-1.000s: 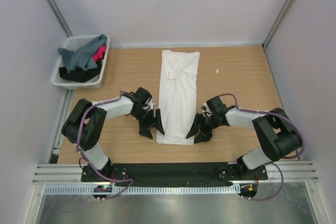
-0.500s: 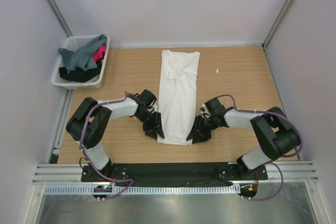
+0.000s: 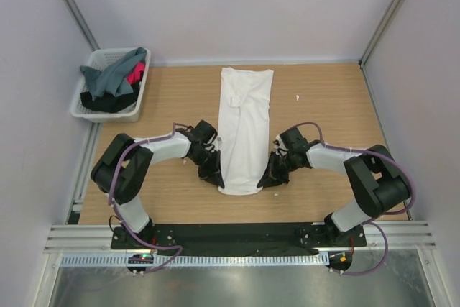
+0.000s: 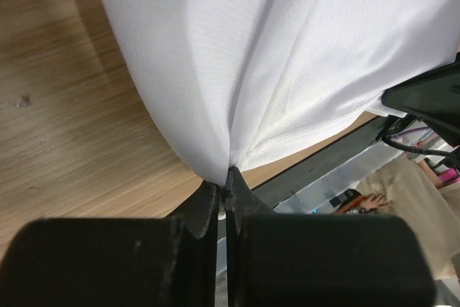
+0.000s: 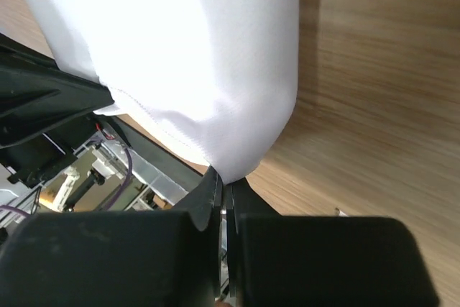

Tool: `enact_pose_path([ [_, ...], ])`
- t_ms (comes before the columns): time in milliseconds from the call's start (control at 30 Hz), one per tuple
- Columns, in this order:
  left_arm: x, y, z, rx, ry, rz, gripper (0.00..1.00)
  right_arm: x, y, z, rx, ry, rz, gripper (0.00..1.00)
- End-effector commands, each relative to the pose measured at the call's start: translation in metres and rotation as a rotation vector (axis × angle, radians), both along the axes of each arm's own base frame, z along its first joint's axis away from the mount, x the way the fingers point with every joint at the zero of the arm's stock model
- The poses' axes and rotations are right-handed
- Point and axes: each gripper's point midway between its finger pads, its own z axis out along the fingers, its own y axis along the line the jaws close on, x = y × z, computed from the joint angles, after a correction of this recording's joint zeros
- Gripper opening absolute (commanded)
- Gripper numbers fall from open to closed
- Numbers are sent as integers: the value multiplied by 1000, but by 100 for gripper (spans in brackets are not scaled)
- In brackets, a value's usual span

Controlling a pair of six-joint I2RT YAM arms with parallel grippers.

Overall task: Fold and stack the t-shirts
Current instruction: Fold the tshirt

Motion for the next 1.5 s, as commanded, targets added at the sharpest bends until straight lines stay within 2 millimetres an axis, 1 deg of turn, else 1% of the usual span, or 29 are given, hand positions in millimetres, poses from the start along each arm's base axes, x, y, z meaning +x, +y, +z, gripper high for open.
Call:
enact_pose_path([
  [0,30,-15,35,-62,-169,-59,0,21,-11,28,-12,-97,1,2],
  [33,40,-17,45,-60,-207,-63,0,22,-14,32,-16,-102,6,2],
  [67,45,-20,52,-67,-231,-71,0,30,-18,39,-19,-124,-5,2],
  [100,49,-20,56,-71,-255,-94,0,29,-21,45,-23,-139,6,2],
  [133,56,-23,66,-78,-277,-98,0,33,-23,50,-24,-155,4,2],
  [167,60,-24,70,-81,-288,-105,0,40,-22,58,-17,-182,0,2],
  [267,73,-25,81,-81,-316,-113,0,50,-26,70,-21,-210,-16,2],
  [333,82,-24,88,-84,-331,-110,0,66,-28,81,-17,-249,-30,2],
  [367,91,-28,95,-92,-355,-106,0,77,-27,91,-10,-279,-39,2],
  [433,103,-27,101,-90,-376,-100,0,91,-32,94,-15,-281,-63,2],
  [467,114,-30,110,-100,-405,-94,0,105,-30,105,-6,-316,-70,2],
  [500,121,-31,110,-98,-410,-91,0,114,-31,109,-5,-335,-76,1],
  [567,136,-28,114,-96,-427,-70,0,141,-36,115,-8,-359,-106,1],
  [600,150,-29,117,-99,-444,-56,0,151,-37,117,-6,-377,-115,2],
  [633,158,-28,119,-100,-454,-48,0,162,-39,117,-8,-386,-127,2],
  [667,166,-27,121,-100,-465,-43,0,179,-41,118,-9,-401,-144,1],
  [700,181,-26,128,-103,-494,-27,0,190,-42,118,-6,-418,-153,2],
  [733,188,-25,121,-95,-487,-22,0,198,-42,116,-9,-424,-159,2],
  [767,194,-24,119,-91,-491,-19,0,214,-44,113,-12,-437,-174,1],
  [867,221,-21,115,-86,-514,6,0,235,-44,109,-19,-461,-181,1],
  [900,228,-18,112,-82,-515,13,0,242,-44,101,-23,-461,-175,1],
  [933,238,-19,116,-89,-539,16,0,246,-45,96,-30,-461,-174,1],
  [967,244,-19,105,-81,-526,17,0,252,-45,96,-32,-472,-174,2],
  [1000,251,-17,102,-78,-524,27,0,257,-47,94,-39,-480,-172,2],
  [1033,258,-17,101,-81,-534,34,0,259,-47,82,-48,-458,-170,2],
  [1067,266,-19,95,-80,-536,36,0,264,-47,82,-49,-469,-169,2],
  [1200,290,-16,87,-77,-563,54,0,281,-50,68,-71,-475,-174,1],
  [1300,305,-14,79,-72,-570,68,0,295,-51,70,-76,-500,-179,1],
  [1467,324,-13,72,-60,-599,79,0,323,-52,64,-99,-541,-178,2],
])
